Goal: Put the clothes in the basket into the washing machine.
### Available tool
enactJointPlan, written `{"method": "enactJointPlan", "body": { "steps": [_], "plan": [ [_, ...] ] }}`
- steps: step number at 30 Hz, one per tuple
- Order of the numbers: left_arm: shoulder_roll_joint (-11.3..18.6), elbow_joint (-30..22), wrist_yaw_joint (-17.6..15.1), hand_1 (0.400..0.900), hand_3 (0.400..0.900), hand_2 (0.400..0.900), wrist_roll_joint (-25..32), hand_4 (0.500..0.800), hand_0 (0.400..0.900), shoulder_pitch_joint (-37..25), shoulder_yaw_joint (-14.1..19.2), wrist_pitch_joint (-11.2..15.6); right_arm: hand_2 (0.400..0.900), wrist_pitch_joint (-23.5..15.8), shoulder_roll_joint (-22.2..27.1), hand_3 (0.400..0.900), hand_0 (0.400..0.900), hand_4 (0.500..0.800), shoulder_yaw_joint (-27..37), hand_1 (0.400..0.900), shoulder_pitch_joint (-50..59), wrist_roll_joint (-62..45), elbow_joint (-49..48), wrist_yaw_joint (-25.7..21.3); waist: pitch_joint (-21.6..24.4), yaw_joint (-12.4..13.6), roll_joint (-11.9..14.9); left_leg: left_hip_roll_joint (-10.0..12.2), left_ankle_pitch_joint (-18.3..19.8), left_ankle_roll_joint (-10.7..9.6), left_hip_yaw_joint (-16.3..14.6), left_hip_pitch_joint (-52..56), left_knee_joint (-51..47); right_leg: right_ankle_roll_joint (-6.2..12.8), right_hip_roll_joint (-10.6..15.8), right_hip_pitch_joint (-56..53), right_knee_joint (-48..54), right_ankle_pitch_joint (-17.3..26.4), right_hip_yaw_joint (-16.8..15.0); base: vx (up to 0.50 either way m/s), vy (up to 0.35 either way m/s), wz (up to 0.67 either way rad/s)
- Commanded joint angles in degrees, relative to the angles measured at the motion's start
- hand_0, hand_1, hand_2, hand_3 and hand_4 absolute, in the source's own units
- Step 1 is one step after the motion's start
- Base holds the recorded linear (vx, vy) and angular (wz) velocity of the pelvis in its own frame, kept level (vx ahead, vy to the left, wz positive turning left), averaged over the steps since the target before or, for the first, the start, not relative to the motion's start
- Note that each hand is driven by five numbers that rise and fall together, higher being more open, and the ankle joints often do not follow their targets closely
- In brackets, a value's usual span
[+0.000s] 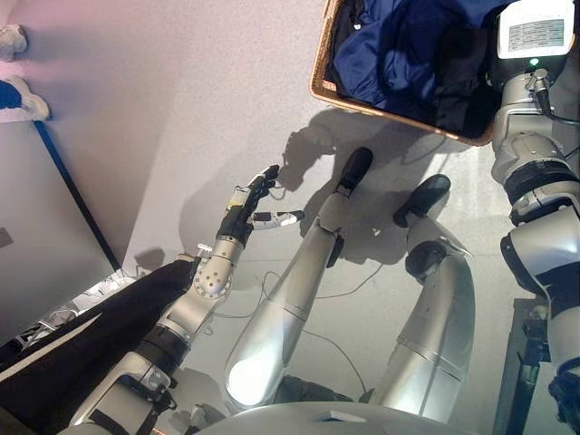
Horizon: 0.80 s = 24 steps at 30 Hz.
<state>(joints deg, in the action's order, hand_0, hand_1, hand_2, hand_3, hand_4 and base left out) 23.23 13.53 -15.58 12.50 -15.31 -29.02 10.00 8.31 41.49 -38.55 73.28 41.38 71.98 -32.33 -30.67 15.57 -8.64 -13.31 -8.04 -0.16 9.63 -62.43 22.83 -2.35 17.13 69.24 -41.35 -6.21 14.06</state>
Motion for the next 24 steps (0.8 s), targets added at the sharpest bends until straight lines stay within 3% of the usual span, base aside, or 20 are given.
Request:
{"method": "enactJointPlan", "body": {
  "steps": [1, 4, 10, 14, 16, 17, 21, 24],
  "plan": [
    [0.86, -4.36, -2.06, 0.9, 0.9, 0.9, -0.98, 0.8, 0.9, 3.37, 1.49, 2.04, 0.4, -2.72, 5.49, 0.4, 0.4, 0.5, -1.1, 0.4, -1.51, -5.74, -7.15, -6.13, 0.87, -2.68, -5.33, 1.09, 8.41, 1.69, -1.35, 1.94, 0.29, 8.48, -0.22, -6.07, 5.56, 0.5, -4.34, 0.03, 0.017, -0.24],
    [0.85, -4.09, -3.15, 0.9, 0.9, 0.9, -1.8, 0.8, 0.9, 3.24, 2.34, 1.55, 0.4, -5.06, 5.7, 0.4, 0.4, 0.5, 3.16, 0.4, -3.83, -11.19, -15.02, -8.37, 0.87, -4.17, -4.16, 2.09, 8.47, 1.62, -2.12, 2.91, -0.75, 8.89, -1.0, -7.06, 8.56, 1.92, -4.86, 0.04, 0.035, -0.31],
    [-0.01, -3.24, -5.72, 0.9, 0.9, 0.9, -2.99, 0.8, 0.9, 4.21, 4.72, 1.02, 0.4, -11.28, 2.25, 0.4, 0.4, 0.5, 22.35, 0.4, -12.99, -26.92, -35.51, -14.52, 0.87, -7.76, -1.71, 3.95, 6.65, 1.54, -4.37, 3.95, -3.66, 9.05, -2.8, -8.62, 15.85, 6.4, -5.95, -0.01, 0.056, -0.4],
    [-0.95, -2.12, -7.32, 0.9, 0.9, 0.9, -2.52, 0.8, 0.9, 4.51, 4.89, 0.97, 0.4, -19.18, -5.9, 0.4, 0.4, 0.5, 34.77, 0.4, -14.7, -41.92, -40.76, -18.69, 0.87, -9.43, -0.77, 4.84, 6.99, 1.41, -5.85, 5.69, -5.1, 9.51, -3.84, -10.41, 19.97, 8.01, -7.14, 0.02, 0.044, -0.39],
    [-1.5, -1.66, -7.78, 0.9, 0.9, 0.9, -1.78, 0.8, 0.9, 4.83, 4.94, 0.62, 0.4, -24.28, -10.14, 0.4, 0.4, 0.5, 39.56, 0.4, -15.22, -51.15, -43.2, -18.67, 0.87, -10.34, -0.33, 5.26, 7.25, 1.34, -6.59, 6.68, -5.51, 9.52, -4.42, -11.5, 21.65, 8.62, -7.78, 0.02, 0.059, -0.38],
    [-1.76, -1.38, -7.9, 0.9, 0.9, 0.9, -1.44, 0.8, 0.9, 4.88, 4.81, 0.16, 0.4, -28.78, -13.05, 0.4, 0.4, 0.5, 42.26, 0.4, -14.82, -57.29, -44.66, -18.81, 0.87, -10.77, -0.23, 5.54, 7.41, 1.29, -7.03, 7.31, -5.89, 9.56, -4.68, -12.11, 22.61, 8.89, -8.21, 0.02, 0.068, -0.38],
    [-1.42, -1.38, -7.83, 0.9, 0.9, 0.9, 0.57, 0.8, 0.9, 5.99, 4.11, -0.64, 0.4, -38.8, -17.03, 0.4, 0.4, 0.5, 46.35, 0.4, -11.73, -73.45, -45.57, -17.35, 0.87, -11.62, 0.48, 5.99, 7.83, 1.14, -8.26, 9.39, -6.63, 9.5, -5.83, -14.56, 25.58, 9.83, -9.28, 0.01, 0.036, -0.29],
    [-0.41, -1.49, -7.07, 0.9, 0.9, 0.9, 1.57, 0.8, 0.9, 6.45, 3.31, -1.27, 0.4, -42.35, -16.53, 0.4, 0.4, 0.5, 46.04, 0.4, -6.48, -82.49, -42.88, -14.78, 0.87, -11.89, 0.33, 6.17, 8.02, 1.08, -9.08, 11.36, -7.57, 9.5, -6.35, -16.21, 27.08, 10.52, -10.15, 0.01, 0.048, -0.25]
  ]
}}
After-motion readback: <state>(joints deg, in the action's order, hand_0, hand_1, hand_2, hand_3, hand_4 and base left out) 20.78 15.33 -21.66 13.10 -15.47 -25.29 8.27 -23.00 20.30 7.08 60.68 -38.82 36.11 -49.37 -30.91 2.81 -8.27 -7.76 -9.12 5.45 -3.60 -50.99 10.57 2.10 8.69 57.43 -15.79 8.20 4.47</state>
